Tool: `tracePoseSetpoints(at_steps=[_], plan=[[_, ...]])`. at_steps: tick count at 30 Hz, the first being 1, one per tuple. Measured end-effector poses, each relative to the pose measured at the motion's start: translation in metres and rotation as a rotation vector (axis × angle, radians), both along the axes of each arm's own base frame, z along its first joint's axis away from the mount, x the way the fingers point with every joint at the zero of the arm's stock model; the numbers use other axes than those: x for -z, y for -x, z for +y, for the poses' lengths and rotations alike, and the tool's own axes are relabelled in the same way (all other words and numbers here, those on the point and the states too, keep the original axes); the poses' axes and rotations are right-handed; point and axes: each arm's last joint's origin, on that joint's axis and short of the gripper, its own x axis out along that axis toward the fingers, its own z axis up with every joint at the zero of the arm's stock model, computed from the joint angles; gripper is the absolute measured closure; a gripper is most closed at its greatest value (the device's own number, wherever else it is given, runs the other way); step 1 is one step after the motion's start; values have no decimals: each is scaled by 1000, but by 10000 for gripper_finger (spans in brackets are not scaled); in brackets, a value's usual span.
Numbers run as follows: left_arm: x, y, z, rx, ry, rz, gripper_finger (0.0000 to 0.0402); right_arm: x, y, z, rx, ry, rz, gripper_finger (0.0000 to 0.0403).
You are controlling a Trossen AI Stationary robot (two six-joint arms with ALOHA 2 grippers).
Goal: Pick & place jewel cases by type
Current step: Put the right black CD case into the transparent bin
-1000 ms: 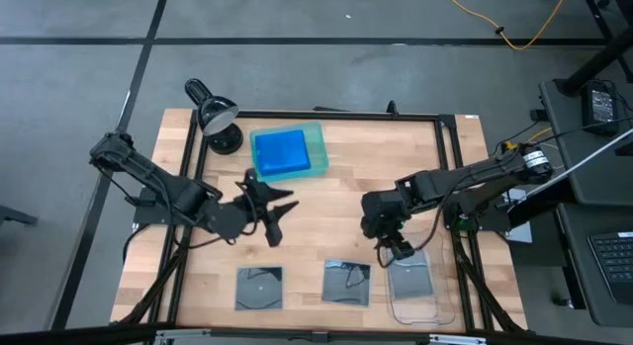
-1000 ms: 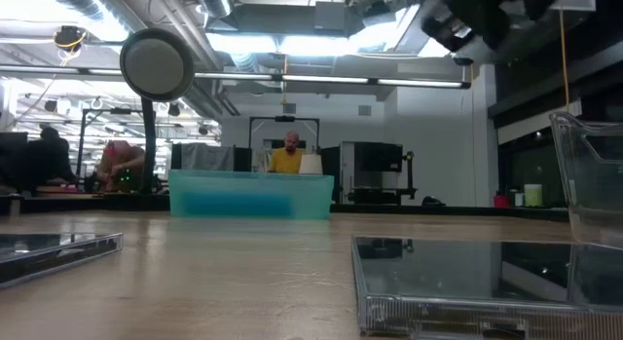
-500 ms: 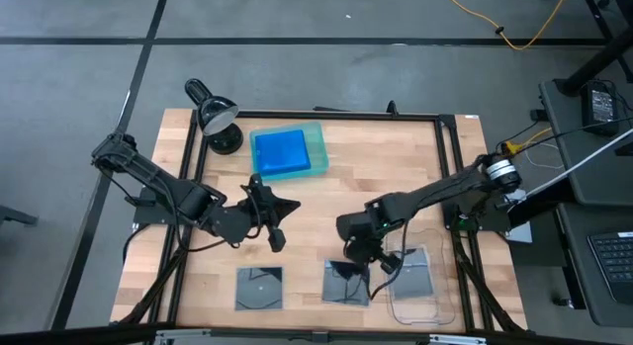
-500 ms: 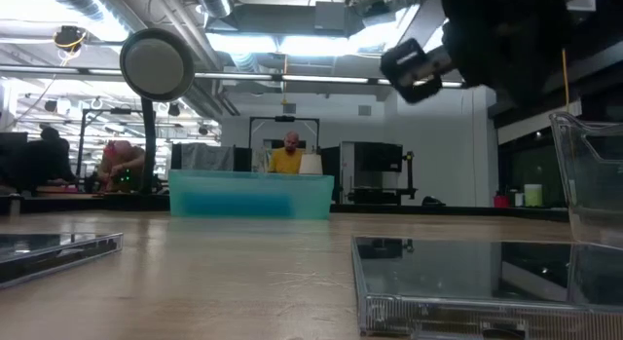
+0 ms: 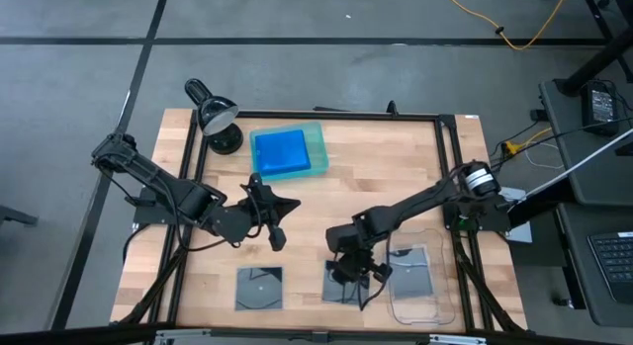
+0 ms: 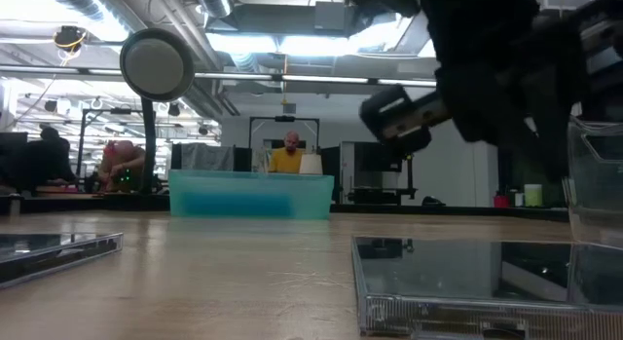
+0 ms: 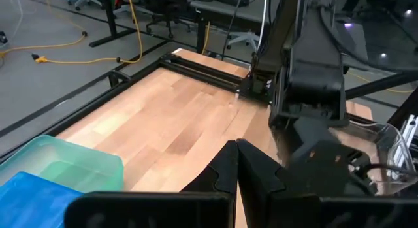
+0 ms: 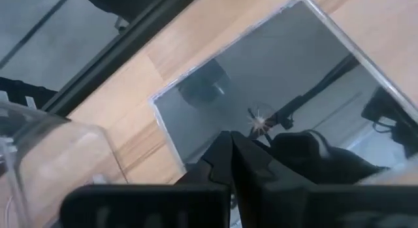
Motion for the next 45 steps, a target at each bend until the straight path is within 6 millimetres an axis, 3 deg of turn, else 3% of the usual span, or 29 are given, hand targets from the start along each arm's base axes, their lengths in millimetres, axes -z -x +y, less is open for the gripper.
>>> tracePoseSetpoints(at_steps=[13, 23, 31, 45], plan=[[0, -1, 2, -4, -5, 2, 399, 30, -15, -26, 71, -12, 57, 398], [0, -3, 6, -21, -9, 4, 401, 31, -24, -64, 182, 14, 49, 399], [0, -4, 9, -28, -23, 11, 401, 31, -27, -82, 216, 59, 21, 399], [0, -9, 21, -70, -20, 11, 401, 32, -24, -151, 225, 135, -36, 397]])
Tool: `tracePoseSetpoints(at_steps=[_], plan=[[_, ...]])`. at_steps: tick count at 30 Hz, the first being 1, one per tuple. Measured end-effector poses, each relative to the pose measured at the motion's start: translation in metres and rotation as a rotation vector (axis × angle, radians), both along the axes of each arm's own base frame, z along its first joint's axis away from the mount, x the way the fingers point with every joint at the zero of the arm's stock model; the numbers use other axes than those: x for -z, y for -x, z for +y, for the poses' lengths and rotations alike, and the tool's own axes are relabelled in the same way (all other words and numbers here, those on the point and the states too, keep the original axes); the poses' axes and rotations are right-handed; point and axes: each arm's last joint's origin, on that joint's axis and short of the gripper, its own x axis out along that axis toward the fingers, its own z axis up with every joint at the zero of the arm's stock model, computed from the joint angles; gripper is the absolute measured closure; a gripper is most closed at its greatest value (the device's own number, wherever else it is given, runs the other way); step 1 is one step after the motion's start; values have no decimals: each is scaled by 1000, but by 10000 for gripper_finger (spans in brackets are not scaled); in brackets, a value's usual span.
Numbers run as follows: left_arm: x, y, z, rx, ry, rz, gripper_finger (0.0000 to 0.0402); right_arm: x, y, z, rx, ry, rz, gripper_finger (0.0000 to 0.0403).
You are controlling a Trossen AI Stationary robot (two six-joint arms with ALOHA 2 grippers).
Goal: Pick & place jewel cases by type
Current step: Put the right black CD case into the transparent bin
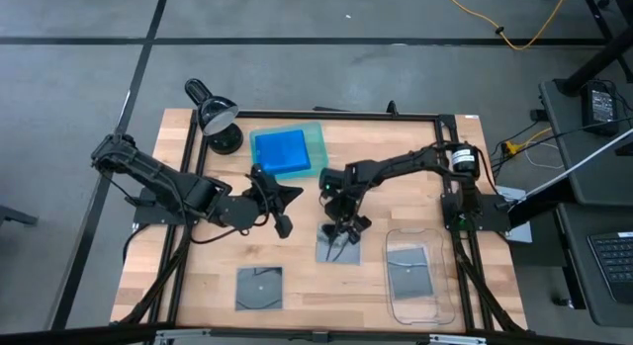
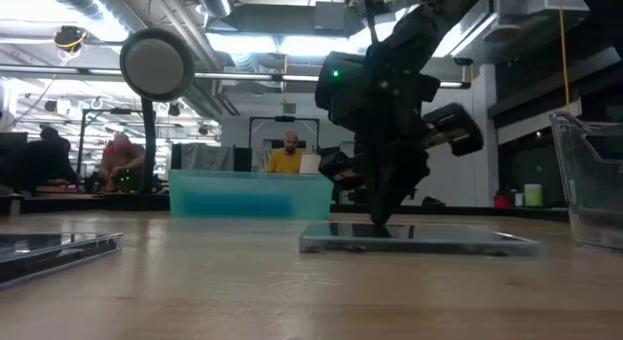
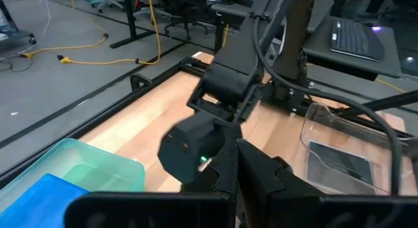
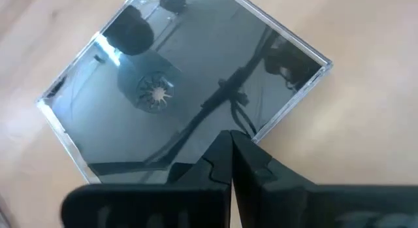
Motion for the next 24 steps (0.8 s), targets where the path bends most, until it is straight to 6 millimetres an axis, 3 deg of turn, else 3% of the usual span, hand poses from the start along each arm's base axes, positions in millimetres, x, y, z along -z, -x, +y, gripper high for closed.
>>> tracePoseSetpoints(at_steps=[12, 21, 24], plan=[[0, -8, 25, -98, 20, -12, 399, -3, 5, -59, -16, 103, -91, 397], [0, -12, 48, -186, 36, -23, 401, -23, -6, -92, 5, 202, -178, 397], [0, -13, 52, -205, 41, -27, 400, -36, -13, -95, 50, 158, -198, 396]])
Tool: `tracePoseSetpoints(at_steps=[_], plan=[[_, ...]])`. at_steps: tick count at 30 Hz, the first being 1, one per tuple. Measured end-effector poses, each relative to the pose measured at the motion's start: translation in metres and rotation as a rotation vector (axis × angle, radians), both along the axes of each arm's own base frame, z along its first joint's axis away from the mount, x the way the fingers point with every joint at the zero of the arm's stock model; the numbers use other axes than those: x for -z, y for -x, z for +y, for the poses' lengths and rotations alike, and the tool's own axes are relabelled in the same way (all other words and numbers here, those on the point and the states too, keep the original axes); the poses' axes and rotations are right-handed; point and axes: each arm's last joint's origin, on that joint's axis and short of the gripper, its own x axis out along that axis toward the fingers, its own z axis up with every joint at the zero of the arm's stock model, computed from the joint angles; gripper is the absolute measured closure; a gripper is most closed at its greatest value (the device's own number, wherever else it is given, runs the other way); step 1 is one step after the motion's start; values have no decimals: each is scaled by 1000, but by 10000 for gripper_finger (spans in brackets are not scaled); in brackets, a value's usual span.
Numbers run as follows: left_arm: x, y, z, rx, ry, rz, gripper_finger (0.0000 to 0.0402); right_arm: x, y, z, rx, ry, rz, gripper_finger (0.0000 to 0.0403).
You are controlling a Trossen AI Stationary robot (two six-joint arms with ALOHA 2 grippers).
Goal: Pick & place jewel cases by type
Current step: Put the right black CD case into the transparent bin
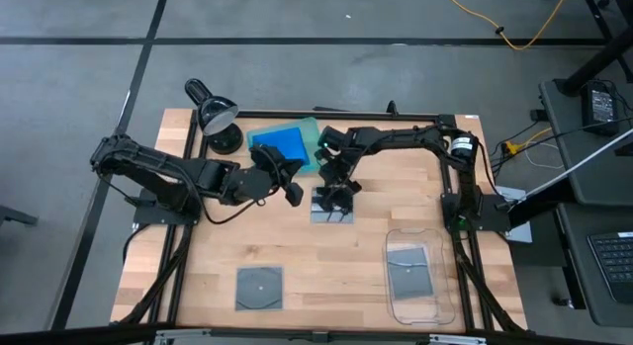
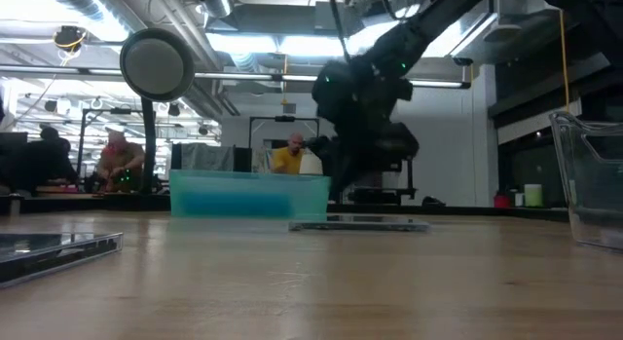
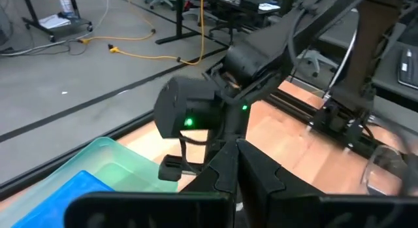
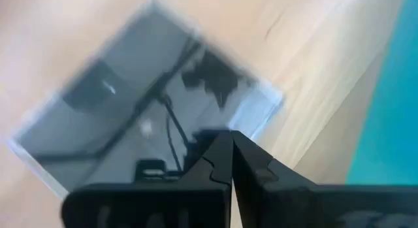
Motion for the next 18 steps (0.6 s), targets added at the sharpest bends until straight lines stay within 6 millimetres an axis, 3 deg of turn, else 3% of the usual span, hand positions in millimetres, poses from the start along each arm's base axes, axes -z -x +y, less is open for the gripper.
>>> tracePoseSetpoints(at_steps=[6, 10, 15, 18], plan=[[1, 0, 6, -18, -12, 22, 401, -43, -13, 3, 46, -107, 30, 396], [8, 3, 12, -55, 17, 75, 398, -76, -10, 6, 108, -141, 19, 396], [20, 11, 16, -134, 100, 119, 396, -102, 11, 1, 347, -208, 43, 396], [33, 16, 17, -165, 121, 166, 396, -107, 30, -1, 526, -218, 73, 396]])
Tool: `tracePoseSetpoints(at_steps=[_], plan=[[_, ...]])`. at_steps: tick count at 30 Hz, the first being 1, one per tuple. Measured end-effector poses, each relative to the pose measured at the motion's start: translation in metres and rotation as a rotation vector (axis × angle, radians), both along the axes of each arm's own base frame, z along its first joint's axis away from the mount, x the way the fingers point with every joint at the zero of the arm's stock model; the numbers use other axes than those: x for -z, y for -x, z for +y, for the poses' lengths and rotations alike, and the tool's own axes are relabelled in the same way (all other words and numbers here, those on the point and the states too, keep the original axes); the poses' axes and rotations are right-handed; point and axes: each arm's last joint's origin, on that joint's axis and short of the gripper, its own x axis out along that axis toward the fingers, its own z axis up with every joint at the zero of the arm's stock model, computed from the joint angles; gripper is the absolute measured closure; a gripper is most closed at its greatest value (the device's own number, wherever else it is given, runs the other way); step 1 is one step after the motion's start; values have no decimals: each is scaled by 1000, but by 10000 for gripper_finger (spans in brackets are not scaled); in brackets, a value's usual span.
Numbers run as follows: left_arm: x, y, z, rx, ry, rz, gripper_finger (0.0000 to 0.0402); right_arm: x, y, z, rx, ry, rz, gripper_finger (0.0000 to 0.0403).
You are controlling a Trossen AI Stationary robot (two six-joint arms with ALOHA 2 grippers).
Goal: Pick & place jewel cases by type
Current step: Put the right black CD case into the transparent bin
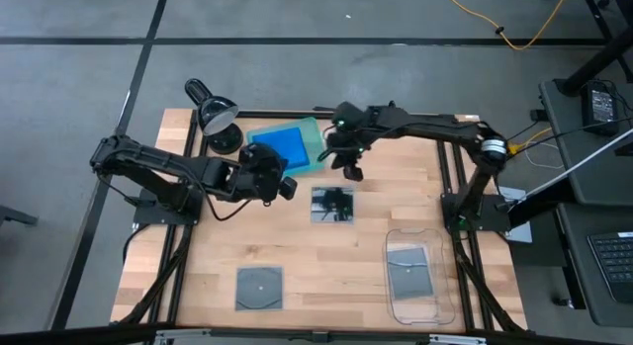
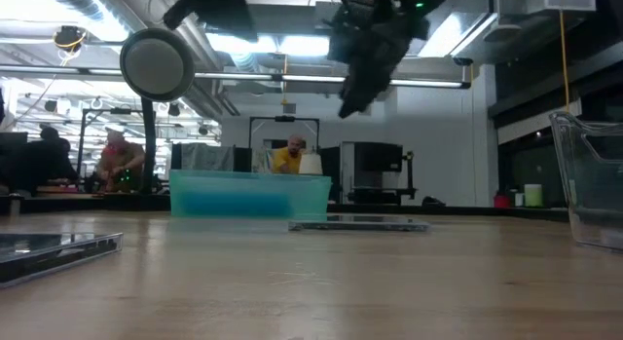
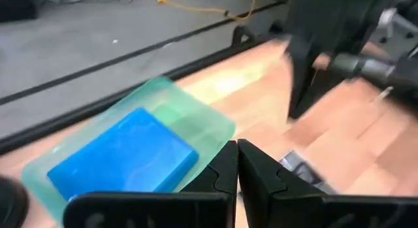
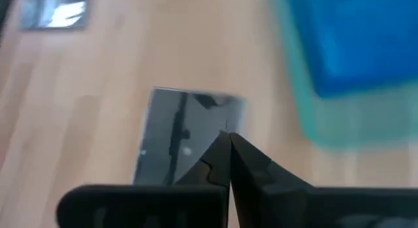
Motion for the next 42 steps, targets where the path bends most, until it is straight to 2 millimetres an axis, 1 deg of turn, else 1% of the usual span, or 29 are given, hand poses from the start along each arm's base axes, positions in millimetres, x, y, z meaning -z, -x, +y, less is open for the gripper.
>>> tracePoseSetpoints(at_steps=[2, 4, 6, 9, 12, 14, 20, 23, 28, 33, 38, 42], plan=[[10, 2, 2, -25, 15, 16, 396, 0, 13, 2, 99, 13, 20, 396], [23, 4, 6, -40, 44, 41, 396, 4, 26, 5, 194, 37, 34, 396], [37, 6, 10, -31, 89, 77, 395, 12, 38, 8, 281, 38, 51, 396], [55, 7, 16, -16, 180, 94, 396, 26, 55, 14, 380, -13, 60, 396], [71, 5, 20, 45, 215, 86, 400, 41, 65, 18, 410, -38, 64, 396], [79, 3, 22, 97, 231, 71, 400, 52, 68, 22, 421, -54, 81, 396], [101, 0, 29, 197, 325, -33, 398, 81, 81, 34, 434, -88, 193, 396], [106, 0, 32, 220, 362, -67, 400, 88, 85, 39, 430, -88, 215, 396], [112, -1, 38, 217, 409, -46, 398, 101, 88, 44, 415, -85, 204, 396], [124, -10, 39, 242, 489, -48, 387, 113, 89, 50, 393, -83, 229, 396], [132, -22, 39, 254, 528, -108, 367, 125, 86, 55, 350, -72, 257, 396], [139, -28, 37, 234, 556, -126, 339, 134, 82, 59, 323, -86, 271, 396]])
